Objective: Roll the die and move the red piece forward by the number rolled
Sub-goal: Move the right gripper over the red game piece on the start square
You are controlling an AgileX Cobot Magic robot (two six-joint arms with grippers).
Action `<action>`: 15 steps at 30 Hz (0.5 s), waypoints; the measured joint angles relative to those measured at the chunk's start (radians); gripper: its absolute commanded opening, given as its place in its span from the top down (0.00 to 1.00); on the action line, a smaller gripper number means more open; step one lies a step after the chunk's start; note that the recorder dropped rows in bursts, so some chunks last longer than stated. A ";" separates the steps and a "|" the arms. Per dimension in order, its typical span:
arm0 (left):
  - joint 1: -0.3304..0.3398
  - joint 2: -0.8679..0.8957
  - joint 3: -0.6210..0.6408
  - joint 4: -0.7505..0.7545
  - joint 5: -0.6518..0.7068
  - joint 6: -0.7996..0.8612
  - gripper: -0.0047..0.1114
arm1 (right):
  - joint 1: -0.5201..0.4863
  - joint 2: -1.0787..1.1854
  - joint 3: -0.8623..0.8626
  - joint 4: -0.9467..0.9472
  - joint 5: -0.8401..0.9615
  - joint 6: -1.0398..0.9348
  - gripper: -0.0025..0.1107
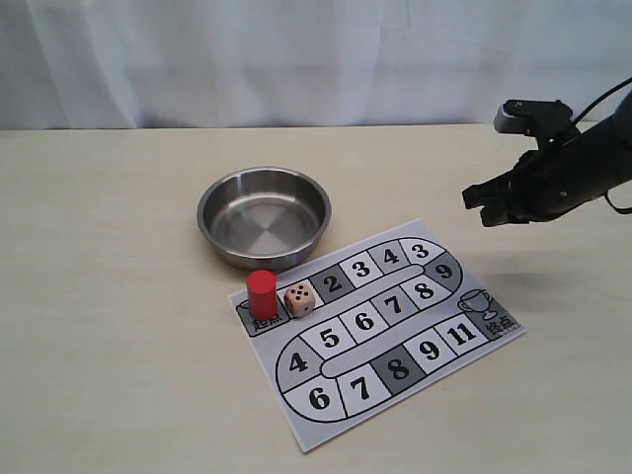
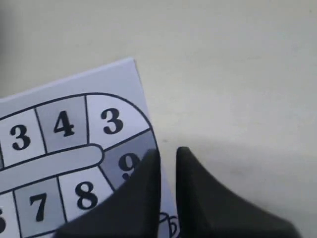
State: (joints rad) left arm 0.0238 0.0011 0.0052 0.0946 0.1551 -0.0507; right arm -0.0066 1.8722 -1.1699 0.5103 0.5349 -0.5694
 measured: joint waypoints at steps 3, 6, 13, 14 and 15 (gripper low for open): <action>0.000 0.000 0.000 0.000 -0.002 0.000 0.96 | 0.040 -0.052 0.000 -0.059 0.056 -0.020 0.94; 0.000 0.000 0.000 0.000 -0.002 0.000 0.96 | 0.098 -0.071 0.000 -0.115 0.087 0.009 0.94; 0.000 0.000 0.000 0.000 -0.002 0.000 0.96 | 0.252 -0.075 0.000 -0.160 0.116 0.084 0.94; 0.000 0.000 0.000 0.000 -0.002 0.000 0.96 | 0.272 -0.075 0.000 -0.160 0.116 0.087 0.94; 0.000 0.000 0.000 0.000 -0.002 0.000 0.96 | 0.292 -0.075 0.000 -0.162 0.116 0.089 0.94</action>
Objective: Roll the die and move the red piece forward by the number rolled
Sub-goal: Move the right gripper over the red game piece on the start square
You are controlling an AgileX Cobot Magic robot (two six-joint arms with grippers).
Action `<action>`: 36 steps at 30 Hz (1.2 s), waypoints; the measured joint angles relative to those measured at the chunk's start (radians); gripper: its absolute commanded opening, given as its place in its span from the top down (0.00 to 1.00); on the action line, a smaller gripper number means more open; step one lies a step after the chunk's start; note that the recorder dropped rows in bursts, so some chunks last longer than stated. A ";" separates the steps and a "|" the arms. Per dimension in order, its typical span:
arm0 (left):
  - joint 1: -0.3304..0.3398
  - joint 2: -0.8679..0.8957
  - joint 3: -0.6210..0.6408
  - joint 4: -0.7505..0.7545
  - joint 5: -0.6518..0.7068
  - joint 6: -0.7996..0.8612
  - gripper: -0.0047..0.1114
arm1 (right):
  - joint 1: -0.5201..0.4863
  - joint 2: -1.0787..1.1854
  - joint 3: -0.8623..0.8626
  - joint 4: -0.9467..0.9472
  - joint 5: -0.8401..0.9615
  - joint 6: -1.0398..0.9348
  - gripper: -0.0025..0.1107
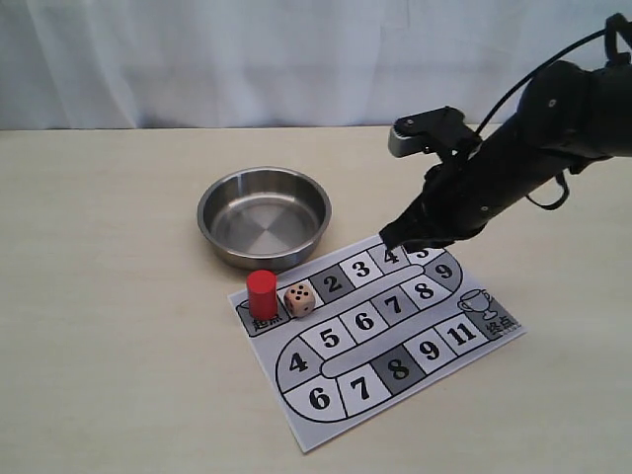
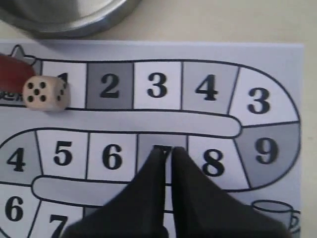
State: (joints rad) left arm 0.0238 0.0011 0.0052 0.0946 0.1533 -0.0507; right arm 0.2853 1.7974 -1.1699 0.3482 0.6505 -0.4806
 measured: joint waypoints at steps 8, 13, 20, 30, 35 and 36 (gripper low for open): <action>0.000 0.000 0.000 0.000 0.000 0.000 0.96 | 0.110 0.002 0.000 -0.002 -0.007 0.027 0.94; 0.000 0.000 0.000 0.000 0.000 0.000 0.96 | 0.159 0.058 0.000 0.000 -0.035 0.031 0.94; 0.000 0.000 0.000 0.000 0.000 0.000 0.96 | 0.217 0.148 0.000 0.002 -0.066 0.033 0.94; 0.000 0.000 0.000 0.000 0.000 0.000 0.96 | 0.217 0.213 0.000 0.004 -0.132 0.047 0.94; 0.000 0.000 0.000 0.000 0.000 0.000 0.96 | 0.217 0.231 0.000 0.007 -0.144 0.047 0.94; 0.000 0.000 0.000 0.000 0.000 0.000 0.96 | 0.217 0.232 0.000 0.013 -0.144 0.047 0.94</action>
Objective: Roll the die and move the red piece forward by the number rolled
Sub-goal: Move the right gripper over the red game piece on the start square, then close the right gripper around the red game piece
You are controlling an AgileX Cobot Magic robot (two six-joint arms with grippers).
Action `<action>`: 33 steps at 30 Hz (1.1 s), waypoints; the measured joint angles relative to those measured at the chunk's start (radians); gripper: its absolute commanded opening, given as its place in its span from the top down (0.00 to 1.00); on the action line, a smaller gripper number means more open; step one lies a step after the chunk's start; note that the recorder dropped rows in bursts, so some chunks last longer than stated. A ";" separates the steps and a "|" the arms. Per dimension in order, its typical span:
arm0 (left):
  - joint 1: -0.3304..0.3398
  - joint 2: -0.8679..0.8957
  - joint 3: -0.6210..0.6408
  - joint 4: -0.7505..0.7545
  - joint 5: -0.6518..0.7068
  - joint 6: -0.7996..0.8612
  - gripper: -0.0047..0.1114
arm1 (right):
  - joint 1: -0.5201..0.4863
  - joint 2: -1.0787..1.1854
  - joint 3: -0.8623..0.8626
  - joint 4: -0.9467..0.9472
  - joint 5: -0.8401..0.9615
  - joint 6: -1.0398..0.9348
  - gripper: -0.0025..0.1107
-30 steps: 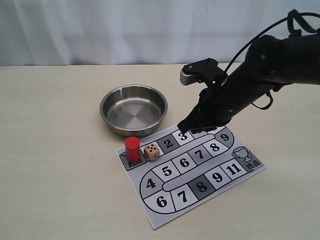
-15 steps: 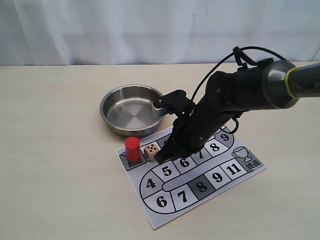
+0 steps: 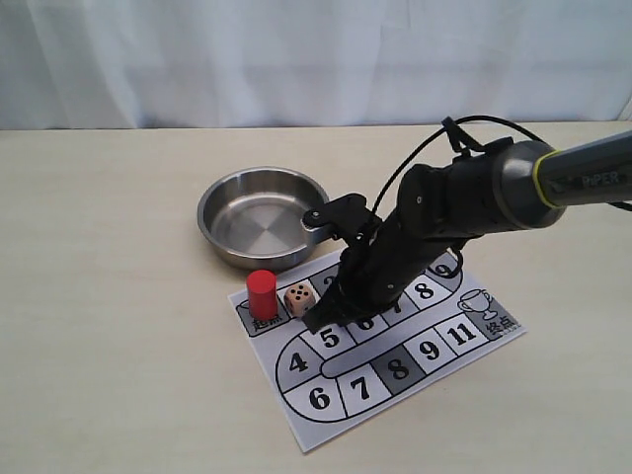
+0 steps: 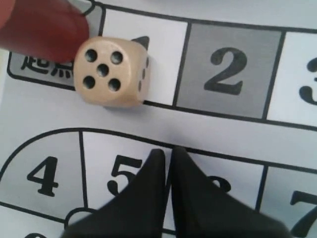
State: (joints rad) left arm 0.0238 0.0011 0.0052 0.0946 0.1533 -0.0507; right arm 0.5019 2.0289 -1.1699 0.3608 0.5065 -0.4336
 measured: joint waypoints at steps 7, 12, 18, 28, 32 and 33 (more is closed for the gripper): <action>0.000 0.000 0.000 0.000 0.000 0.000 0.96 | 0.000 0.000 0.000 0.022 0.000 0.000 0.94; 0.000 0.000 0.000 0.000 0.000 0.000 0.96 | 0.000 0.000 0.000 0.023 0.000 0.000 0.93; 0.000 0.000 0.000 0.000 0.000 0.000 0.96 | 0.000 -0.050 0.000 0.021 0.006 -0.014 0.50; 0.000 0.000 0.000 0.000 0.000 0.000 0.96 | 0.011 -0.084 0.000 0.332 -0.019 -0.258 0.44; 0.000 0.000 0.000 0.000 0.000 0.000 0.96 | 0.064 -0.084 0.000 0.349 -0.105 -0.291 0.37; 0.000 0.000 0.000 0.000 0.000 0.000 0.96 | 0.079 -0.084 0.000 0.351 -0.131 -0.298 0.36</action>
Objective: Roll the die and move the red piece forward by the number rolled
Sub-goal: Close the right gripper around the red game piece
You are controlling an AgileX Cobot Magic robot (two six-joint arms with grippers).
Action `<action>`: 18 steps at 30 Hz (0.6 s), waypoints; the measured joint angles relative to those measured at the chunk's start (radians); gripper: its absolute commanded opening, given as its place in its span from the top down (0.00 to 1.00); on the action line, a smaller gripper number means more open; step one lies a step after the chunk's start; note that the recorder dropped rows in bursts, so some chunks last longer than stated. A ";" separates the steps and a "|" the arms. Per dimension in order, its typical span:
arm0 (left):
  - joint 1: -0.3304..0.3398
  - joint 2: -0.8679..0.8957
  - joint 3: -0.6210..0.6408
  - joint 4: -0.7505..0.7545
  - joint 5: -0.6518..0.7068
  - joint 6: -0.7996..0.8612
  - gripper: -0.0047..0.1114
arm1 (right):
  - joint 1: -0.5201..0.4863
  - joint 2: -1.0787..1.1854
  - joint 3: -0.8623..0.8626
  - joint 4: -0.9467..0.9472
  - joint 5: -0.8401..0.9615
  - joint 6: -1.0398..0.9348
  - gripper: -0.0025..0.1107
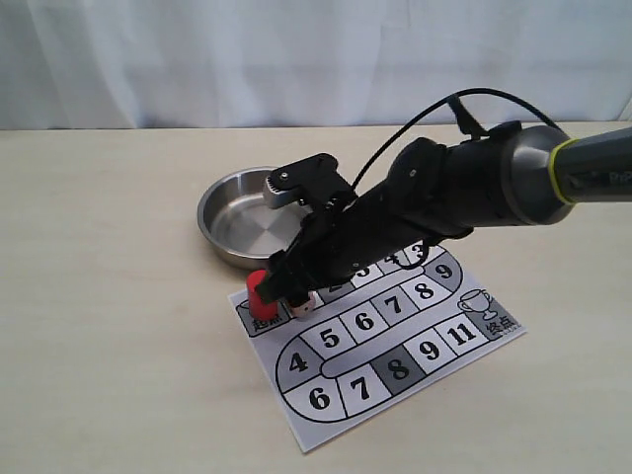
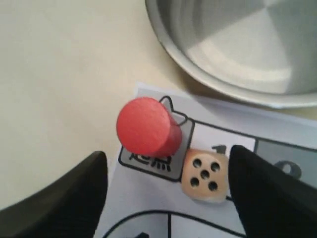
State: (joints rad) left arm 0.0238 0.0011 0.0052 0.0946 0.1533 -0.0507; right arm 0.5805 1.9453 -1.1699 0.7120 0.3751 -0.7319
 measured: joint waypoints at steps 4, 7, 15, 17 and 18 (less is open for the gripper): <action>0.000 0.000 0.000 0.000 0.000 0.000 0.96 | 0.030 0.000 0.000 0.002 -0.076 -0.010 0.36; 0.000 0.000 0.000 0.000 0.000 0.000 0.96 | 0.039 0.000 0.000 0.002 -0.103 -0.010 0.36; 0.000 0.000 0.000 0.000 0.000 0.000 0.96 | 0.058 0.049 0.000 0.038 -0.154 -0.010 0.36; 0.000 0.000 0.000 0.000 0.000 0.000 0.96 | 0.060 0.056 0.000 0.056 -0.157 -0.010 0.36; 0.000 0.000 0.000 0.000 0.000 0.000 0.96 | 0.061 0.058 0.000 0.068 -0.157 -0.010 0.36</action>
State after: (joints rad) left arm 0.0238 0.0011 0.0052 0.0946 0.1533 -0.0507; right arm 0.6417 2.0031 -1.1699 0.7796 0.2185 -0.7415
